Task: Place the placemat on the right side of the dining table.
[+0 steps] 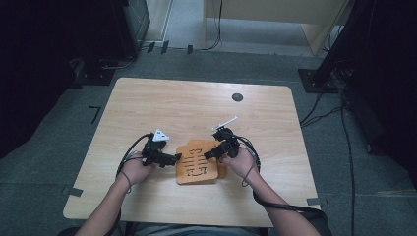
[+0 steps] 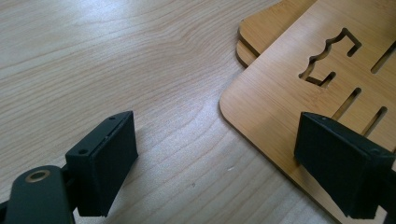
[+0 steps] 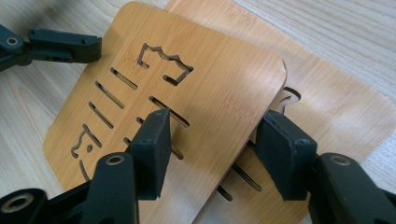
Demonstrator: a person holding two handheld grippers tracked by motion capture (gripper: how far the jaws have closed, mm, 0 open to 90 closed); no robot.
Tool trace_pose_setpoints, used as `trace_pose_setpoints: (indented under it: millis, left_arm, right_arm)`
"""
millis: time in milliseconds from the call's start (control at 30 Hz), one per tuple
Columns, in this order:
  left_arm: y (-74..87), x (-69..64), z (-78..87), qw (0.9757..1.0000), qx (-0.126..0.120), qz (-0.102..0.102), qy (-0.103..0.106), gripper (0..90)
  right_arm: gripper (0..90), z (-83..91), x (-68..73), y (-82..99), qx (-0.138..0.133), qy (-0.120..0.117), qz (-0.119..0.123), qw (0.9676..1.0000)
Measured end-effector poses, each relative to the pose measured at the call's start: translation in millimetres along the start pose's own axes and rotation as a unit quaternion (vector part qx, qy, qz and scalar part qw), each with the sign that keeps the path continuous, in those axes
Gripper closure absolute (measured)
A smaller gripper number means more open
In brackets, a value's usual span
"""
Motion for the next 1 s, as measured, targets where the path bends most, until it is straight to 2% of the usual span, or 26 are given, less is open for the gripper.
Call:
trace_pose_setpoints:
  millis: [200, 300, 367, 567, 833, 900, 1000]
  left_arm:
    - [0.2, -0.1, -0.1, 1.0, -0.002, -0.003, 0.003, 12.2]
    - [0.4, -0.3, -0.2, 1.0, -0.005, -0.002, 0.008, 11.4]
    - [-0.2, -0.3, -0.2, 0.9999, -0.007, 0.004, 0.011, 10.9]
    - [-1.1, -1.4, 0.3, 0.9994, -0.009, 0.019, 0.027, 10.8]
    - [-2.4, -5.1, 0.4, 0.9983, -0.007, 0.038, 0.044, 10.9]
    - [-2.4, -8.0, -0.3, 0.9981, -0.005, 0.035, 0.05, 10.9]
    - [-0.3, -14.9, -3.2, 0.9991, 0.0, -0.001, 0.042, 11.7]
  right_arm:
    - [48.8, 0.0, -0.3, -0.2, 0.0, -0.01, -0.009, 0.9999]
    - [50.6, 4.5, 3.1, -3.1, -0.006, -0.026, -0.014, 0.9996]
    - [50.6, 9.1, 6.1, -5.1, -0.009, -0.028, -0.008, 0.9995]
    - [51.2, 21.6, 14.2, -11.8, -0.028, -0.048, -0.013, 0.9984]
    - [52.7, 41.6, 27.7, -22.2, -0.055, -0.076, -0.011, 0.9955]
    - [53.6, 50.5, 33.1, -26.3, -0.067, -0.083, -0.007, 0.9943]
    - [55.2, 57.7, 39.7, -30.0, -0.074, -0.096, -0.006, 0.9926]
Point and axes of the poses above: each handheld gripper's, and its own axes: z roughly backward along the jaws, y roughly out of its underside, x roughly to its left, the point moved 8 cm from there along -z, roughly forward along the jaws, and after that the axes turned 12 degrees about z, right-handed, at the moved point
